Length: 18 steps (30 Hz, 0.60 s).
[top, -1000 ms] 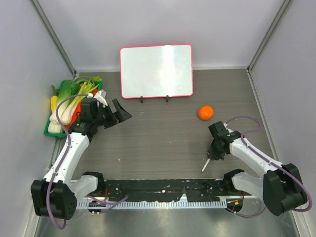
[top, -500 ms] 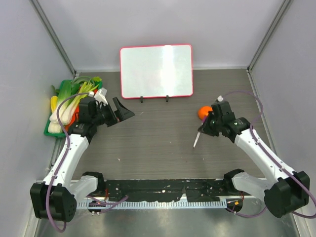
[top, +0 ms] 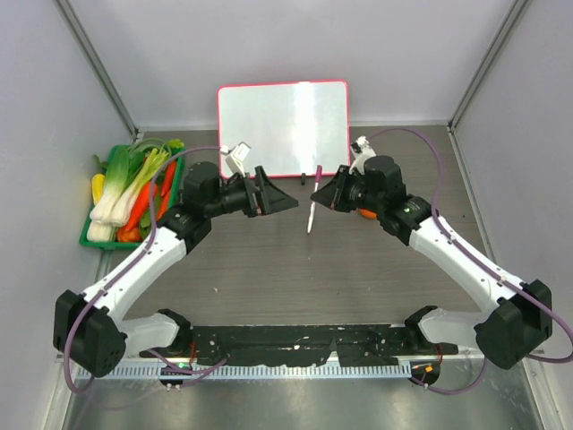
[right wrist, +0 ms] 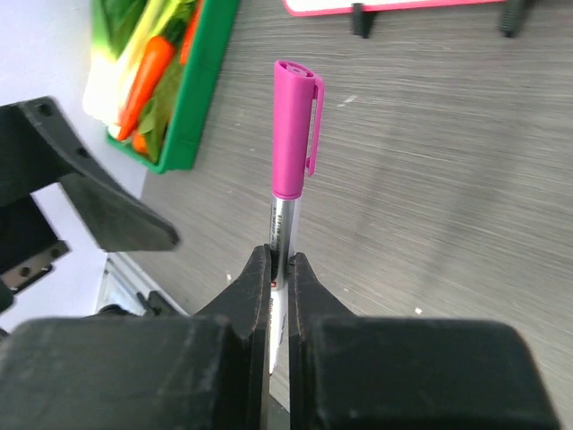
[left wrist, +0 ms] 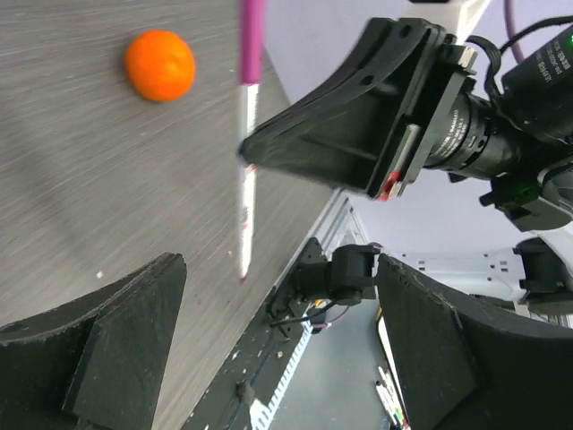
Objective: Write a sentence on the whiteboard
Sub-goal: Pass from the right arm to the left
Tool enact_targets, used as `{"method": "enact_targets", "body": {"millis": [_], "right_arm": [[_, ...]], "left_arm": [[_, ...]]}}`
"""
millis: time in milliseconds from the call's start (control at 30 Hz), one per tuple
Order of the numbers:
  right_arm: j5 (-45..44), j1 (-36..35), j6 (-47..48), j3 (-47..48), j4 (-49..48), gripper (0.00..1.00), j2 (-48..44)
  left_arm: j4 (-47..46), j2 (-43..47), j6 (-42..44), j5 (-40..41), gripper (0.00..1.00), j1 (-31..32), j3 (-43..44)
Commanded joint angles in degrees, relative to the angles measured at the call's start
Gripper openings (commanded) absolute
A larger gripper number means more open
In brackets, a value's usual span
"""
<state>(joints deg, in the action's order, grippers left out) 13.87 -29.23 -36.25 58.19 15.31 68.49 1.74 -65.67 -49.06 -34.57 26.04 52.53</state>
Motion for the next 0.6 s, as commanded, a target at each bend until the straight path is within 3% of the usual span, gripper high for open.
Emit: {"method": "enact_targets", "body": {"millis": [0, 167, 467, 567], "right_arm": [[3.44, -3.11, -2.77, 4.64, -11.52, 0.01, 1.29], [2.57, -3.29, -4.88, 6.93, -12.94, 0.01, 1.56], [1.34, -3.29, -6.2, 7.72, -14.08, 0.01, 1.38], [1.07, -3.2, -6.64, 7.72, -14.43, 0.01, 1.3]], "left_arm": [[-9.99, -4.2, -3.06, 0.37, 0.89, 4.54, 3.54], [-11.93, -6.4, -2.63, 1.61, 0.81, 6.47, 3.63], [-13.34, -7.81, -2.36, 1.52, 0.5, 7.88, 2.93], [-13.95, -7.46, -2.62, 1.43, 0.49, 8.15, 2.05]]}}
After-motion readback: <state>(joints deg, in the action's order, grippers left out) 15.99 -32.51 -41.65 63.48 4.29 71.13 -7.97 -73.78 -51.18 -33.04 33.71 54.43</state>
